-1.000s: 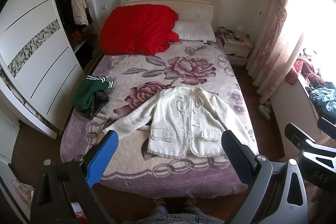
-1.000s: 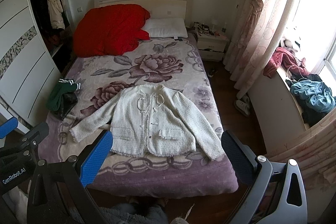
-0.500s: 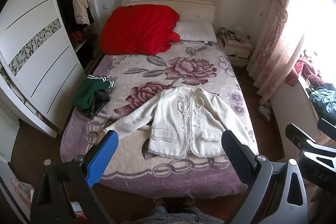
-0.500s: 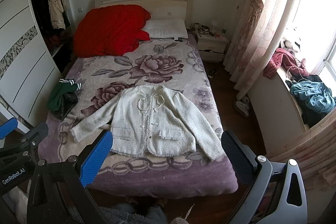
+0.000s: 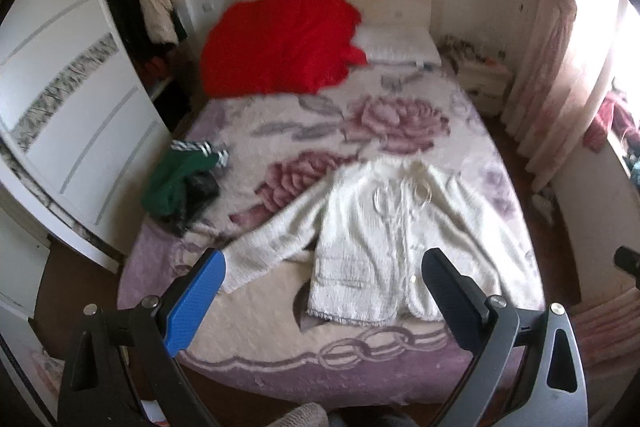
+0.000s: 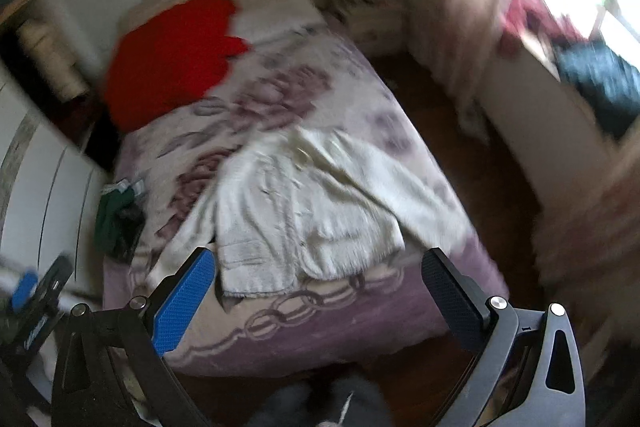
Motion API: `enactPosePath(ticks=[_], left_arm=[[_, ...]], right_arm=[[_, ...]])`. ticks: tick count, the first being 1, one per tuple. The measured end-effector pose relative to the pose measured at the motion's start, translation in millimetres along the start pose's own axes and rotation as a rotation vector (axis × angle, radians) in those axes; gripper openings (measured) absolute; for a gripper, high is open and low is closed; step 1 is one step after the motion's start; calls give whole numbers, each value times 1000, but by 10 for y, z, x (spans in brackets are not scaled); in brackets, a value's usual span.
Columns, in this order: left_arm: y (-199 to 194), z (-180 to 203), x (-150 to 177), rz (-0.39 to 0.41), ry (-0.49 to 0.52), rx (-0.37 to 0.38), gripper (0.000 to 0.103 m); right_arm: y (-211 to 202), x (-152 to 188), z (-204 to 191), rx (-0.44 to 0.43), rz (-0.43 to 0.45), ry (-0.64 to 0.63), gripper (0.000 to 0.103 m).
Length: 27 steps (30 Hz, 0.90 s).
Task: Fold large clothes
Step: 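Lower the right tool to the cardigan hem and close it on the edge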
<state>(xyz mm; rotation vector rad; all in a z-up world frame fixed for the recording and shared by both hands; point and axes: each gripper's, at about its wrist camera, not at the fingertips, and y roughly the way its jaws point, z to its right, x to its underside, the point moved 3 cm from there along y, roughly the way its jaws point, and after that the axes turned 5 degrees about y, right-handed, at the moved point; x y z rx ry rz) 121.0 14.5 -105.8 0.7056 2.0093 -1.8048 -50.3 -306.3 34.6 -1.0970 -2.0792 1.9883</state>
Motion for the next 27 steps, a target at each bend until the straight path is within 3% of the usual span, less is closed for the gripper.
enactPosePath(ticks=[1, 2, 4, 7, 10, 14, 16, 20, 25, 27], left_arm=[[210, 14, 52, -23, 3, -13, 101], [442, 43, 105, -45, 9, -22, 101], [918, 147, 247, -108, 16, -44, 101], [1579, 334, 485, -203, 17, -58, 101], [2161, 559, 722, -289, 20, -60, 101], [2854, 898, 977, -387, 18, -76, 101], [3146, 1040, 1073, -420, 20, -75, 101], [3669, 1376, 1129, -445, 51, -83, 101], [3989, 1745, 929, -437, 74, -82, 101], [4026, 1888, 794, -425, 69, -67, 101]], right_arm=[[264, -10, 143, 20, -3, 44, 96], [506, -4, 287, 35, -13, 81, 75], [1082, -15, 691, 80, -62, 207, 48], [1970, 134, 1385, 38, -133, 476, 50], [2985, 436, 2106, -41, -216, 754, 62], [4224, 891, 2850, -116, -242, 1024, 65], [4622, 1080, 3118, -160, -193, 1151, 65], [5295, 1339, 3558, -227, -15, 1369, 65], [5709, 1357, 3644, -219, 112, 1418, 66], [5764, 1240, 3570, -231, 158, 1377, 52]])
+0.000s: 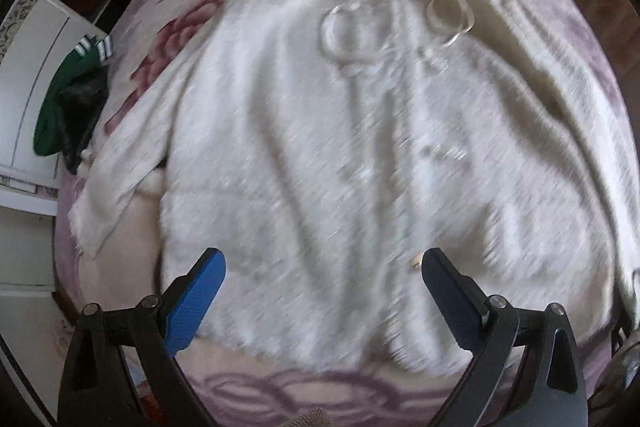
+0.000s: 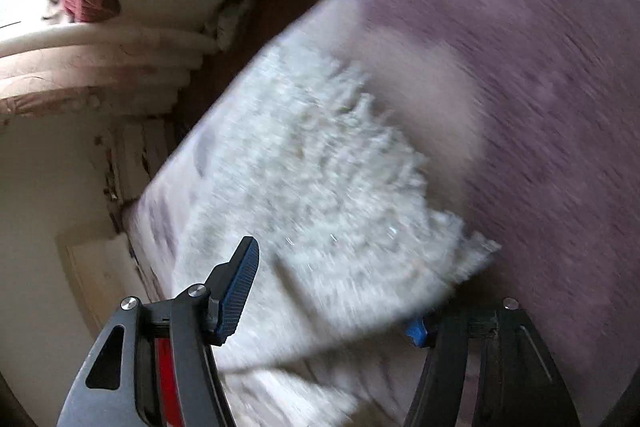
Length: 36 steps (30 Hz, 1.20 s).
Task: Fold large clothes
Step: 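Lower the right tool to the cardigan hem and close it on the edge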
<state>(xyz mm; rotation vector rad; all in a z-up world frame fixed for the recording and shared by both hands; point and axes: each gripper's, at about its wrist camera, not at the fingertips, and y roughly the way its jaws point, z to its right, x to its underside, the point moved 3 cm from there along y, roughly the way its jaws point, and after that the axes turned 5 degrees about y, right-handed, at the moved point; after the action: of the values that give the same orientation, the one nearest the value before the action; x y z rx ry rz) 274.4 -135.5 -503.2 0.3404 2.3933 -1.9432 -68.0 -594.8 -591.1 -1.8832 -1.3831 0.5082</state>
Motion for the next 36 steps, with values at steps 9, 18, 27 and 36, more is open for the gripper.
enactPosePath(ticks=[9, 18, 27, 36], left_arm=[[112, 776, -1084, 93, 34, 79, 101], [1187, 1225, -2173, 28, 43, -5, 101], [1599, 906, -2428, 5, -49, 24, 103], [1051, 94, -2019, 95, -138, -1, 103]], right_arm=[[93, -87, -892, -200, 39, -282, 8], [1004, -66, -283, -26, -109, -289, 12], [1688, 0, 679, -157, -78, 124, 34], [1987, 197, -953, -58, 30, -418, 8]])
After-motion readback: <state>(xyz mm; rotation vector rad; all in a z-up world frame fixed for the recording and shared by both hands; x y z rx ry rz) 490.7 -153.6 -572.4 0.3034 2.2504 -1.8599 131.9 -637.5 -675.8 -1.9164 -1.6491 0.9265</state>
